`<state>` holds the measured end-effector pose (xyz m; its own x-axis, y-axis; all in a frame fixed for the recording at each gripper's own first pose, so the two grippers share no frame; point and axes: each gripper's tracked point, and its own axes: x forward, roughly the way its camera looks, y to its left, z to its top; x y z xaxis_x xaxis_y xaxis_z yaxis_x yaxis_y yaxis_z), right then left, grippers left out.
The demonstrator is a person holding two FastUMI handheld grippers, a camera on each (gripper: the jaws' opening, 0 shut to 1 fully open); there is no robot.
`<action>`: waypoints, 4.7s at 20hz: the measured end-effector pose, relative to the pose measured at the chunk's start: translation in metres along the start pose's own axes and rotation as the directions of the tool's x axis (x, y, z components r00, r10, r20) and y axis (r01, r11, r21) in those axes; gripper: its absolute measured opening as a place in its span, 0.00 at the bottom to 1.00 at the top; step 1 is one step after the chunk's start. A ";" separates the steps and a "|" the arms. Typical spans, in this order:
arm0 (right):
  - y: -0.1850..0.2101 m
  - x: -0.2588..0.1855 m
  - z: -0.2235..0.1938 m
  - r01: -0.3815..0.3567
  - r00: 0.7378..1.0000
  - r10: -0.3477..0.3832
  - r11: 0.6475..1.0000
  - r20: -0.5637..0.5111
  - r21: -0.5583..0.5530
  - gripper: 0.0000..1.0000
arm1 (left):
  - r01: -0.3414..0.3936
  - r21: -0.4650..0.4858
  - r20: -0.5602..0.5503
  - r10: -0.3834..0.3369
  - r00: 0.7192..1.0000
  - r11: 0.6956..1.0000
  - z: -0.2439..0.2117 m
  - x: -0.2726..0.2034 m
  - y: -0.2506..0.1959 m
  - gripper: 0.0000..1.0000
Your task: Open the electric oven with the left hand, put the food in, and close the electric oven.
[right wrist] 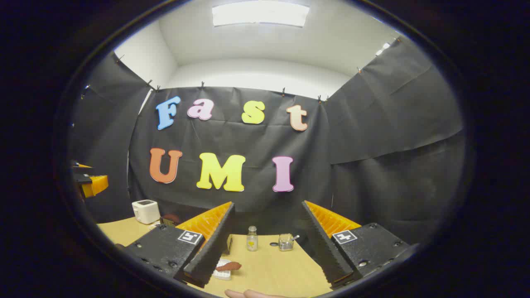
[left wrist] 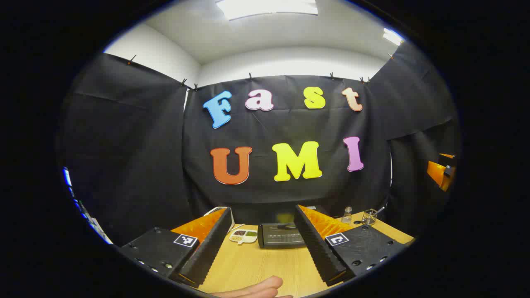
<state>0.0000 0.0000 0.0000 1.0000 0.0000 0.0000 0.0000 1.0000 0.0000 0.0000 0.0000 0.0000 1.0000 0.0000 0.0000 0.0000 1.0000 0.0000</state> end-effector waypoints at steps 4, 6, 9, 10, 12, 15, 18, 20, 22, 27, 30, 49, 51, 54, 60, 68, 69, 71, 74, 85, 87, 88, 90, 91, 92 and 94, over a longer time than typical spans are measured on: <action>-0.007 0.006 -0.009 0.005 1.000 -0.005 1.000 -0.010 0.007 0.99 | 0.013 0.004 -0.003 -0.013 1.000 1.000 -0.005 0.007 -0.010 0.96; -0.010 0.012 -0.015 0.008 1.000 -0.007 1.000 -0.023 0.010 0.99 | 0.020 0.008 -0.007 -0.020 1.000 1.000 -0.006 0.010 -0.015 0.96; -0.013 0.021 -0.021 0.004 0.999 -0.004 1.000 -0.033 0.015 0.99 | 0.008 0.034 0.011 -0.008 1.000 0.999 -0.004 0.020 -0.018 0.96; -0.014 0.024 -0.021 0.004 0.999 -0.003 1.000 -0.032 0.016 0.99 | 0.001 0.041 0.020 -0.002 1.000 0.999 -0.002 0.023 -0.020 0.96; -0.013 0.032 -0.024 -0.001 1.000 0.002 1.000 -0.028 0.024 0.99 | 0.018 0.037 0.023 -0.019 1.000 0.999 -0.005 0.032 -0.030 0.96; -0.012 0.047 -0.032 -0.008 1.000 0.009 0.999 -0.030 0.038 0.99 | 0.018 -0.011 0.043 -0.017 0.999 1.000 -0.006 0.053 -0.035 0.96; -0.011 0.062 -0.041 -0.015 0.999 0.017 0.999 -0.041 0.052 0.99 | 0.044 -0.018 0.013 -0.044 0.999 0.999 -0.025 0.087 -0.045 0.96; -0.012 0.072 -0.045 -0.015 0.999 0.018 0.998 -0.047 0.064 0.99 | 0.059 -0.042 -0.030 -0.061 0.998 0.997 -0.043 0.116 -0.052 0.96; -0.015 0.083 -0.053 -0.015 0.998 0.018 0.998 -0.054 0.065 0.99 | 0.075 -0.065 -0.077 -0.080 0.994 0.995 -0.062 0.147 -0.059 0.96; -0.025 0.108 -0.072 0.001 0.997 0.004 0.998 -0.082 0.068 0.99 | 0.104 -0.086 -0.242 -0.122 0.963 0.991 -0.138 0.229 -0.075 0.96; -0.030 0.122 -0.080 0.006 0.995 0.001 0.998 -0.095 0.064 0.99 | 0.083 -0.095 -0.343 -0.111 0.933 0.992 -0.181 0.270 -0.080 0.96; -0.066 0.127 -0.080 0.013 0.997 -0.011 0.999 -0.071 0.033 0.99 | 0.143 -0.067 -0.461 -0.157 0.873 0.988 -0.268 0.354 -0.136 0.96; -0.068 0.120 -0.074 0.021 0.998 -0.020 1.000 -0.060 0.018 0.99 | 0.152 -0.081 -0.470 -0.172 0.866 0.985 -0.269 0.348 -0.135 0.96; -0.061 0.111 -0.072 0.011 0.998 -0.010 1.000 -0.067 0.017 0.99 | 0.166 -0.061 -0.476 -0.175 0.862 0.984 -0.269 0.338 -0.132 0.98; -0.053 0.090 -0.064 0.002 0.998 -0.001 1.000 -0.066 0.022 0.99 | 0.177 -0.066 -0.478 -0.186 0.858 0.982 -0.271 0.307 -0.128 0.98; -0.042 0.065 -0.052 -0.011 0.999 0.012 1.000 -0.034 0.016 0.99 | 0.162 -0.053 -0.454 -0.168 0.875 0.985 -0.284 0.262 -0.125 0.98; -0.041 0.063 -0.051 -0.014 0.999 0.014 1.000 -0.033 0.013 0.99 | 0.159 -0.054 -0.452 -0.166 0.876 0.986 -0.285 0.258 -0.124 0.98; -0.041 0.061 -0.049 -0.013 1.000 0.013 1.000 -0.026 0.007 0.99 | 0.152 -0.056 -0.449 -0.161 0.879 0.987 -0.289 0.248 -0.125 0.98; -0.041 0.059 -0.050 -0.006 0.999 0.006 1.000 -0.032 0.013 0.99 | 0.152 -0.043 -0.441 -0.156 0.884 0.987 -0.296 0.236 -0.123 0.97; -0.036 0.050 -0.060 -0.008 0.999 0.009 1.000 -0.048 0.020 0.99 | 0.161 -0.037 -0.425 -0.161 0.891 0.986 -0.345 0.181 -0.125 0.95; -0.035 0.050 -0.062 -0.008 0.998 0.009 1.000 -0.055 0.024 0.99 | 0.168 -0.063 -0.457 -0.178 0.872 0.984 -0.360 0.172 -0.129 0.95; -0.035 0.050 -0.064 -0.007 0.998 0.009 1.000 -0.059 0.025 0.99 | 0.169 -0.068 -0.469 -0.181 0.865 0.983 -0.365 0.167 -0.129 0.95; -0.035 0.049 -0.066 -0.008 0.998 0.010 1.000 -0.064 0.023 0.99 | 0.173 -0.059 -0.475 -0.180 0.861 0.983 -0.373 0.163 -0.130 0.95; -0.035 0.049 -0.066 -0.008 0.998 0.010 1.000 -0.066 0.022 0.99 | 0.173 -0.059 -0.482 -0.180 0.857 0.983 -0.378 0.160 -0.130 0.95; -0.035 0.049 -0.066 -0.008 0.998 0.009 1.000 -0.066 0.020 0.99 | 0.175 -0.059 -0.489 -0.181 0.854 0.983 -0.383 0.158 -0.131 0.95; -0.035 0.049 -0.068 -0.008 0.998 0.009 1.000 -0.068 0.014 0.99 | 0.184 -0.045 -0.510 -0.181 0.841 0.982 -0.395 0.153 -0.133 0.96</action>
<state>0.0492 -0.0345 -0.0677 0.9976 0.0093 -0.0682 -0.0084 0.9999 0.0142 0.1532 -0.1334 -0.3954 0.8408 -0.1805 -0.5104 0.1837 0.9820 -0.0447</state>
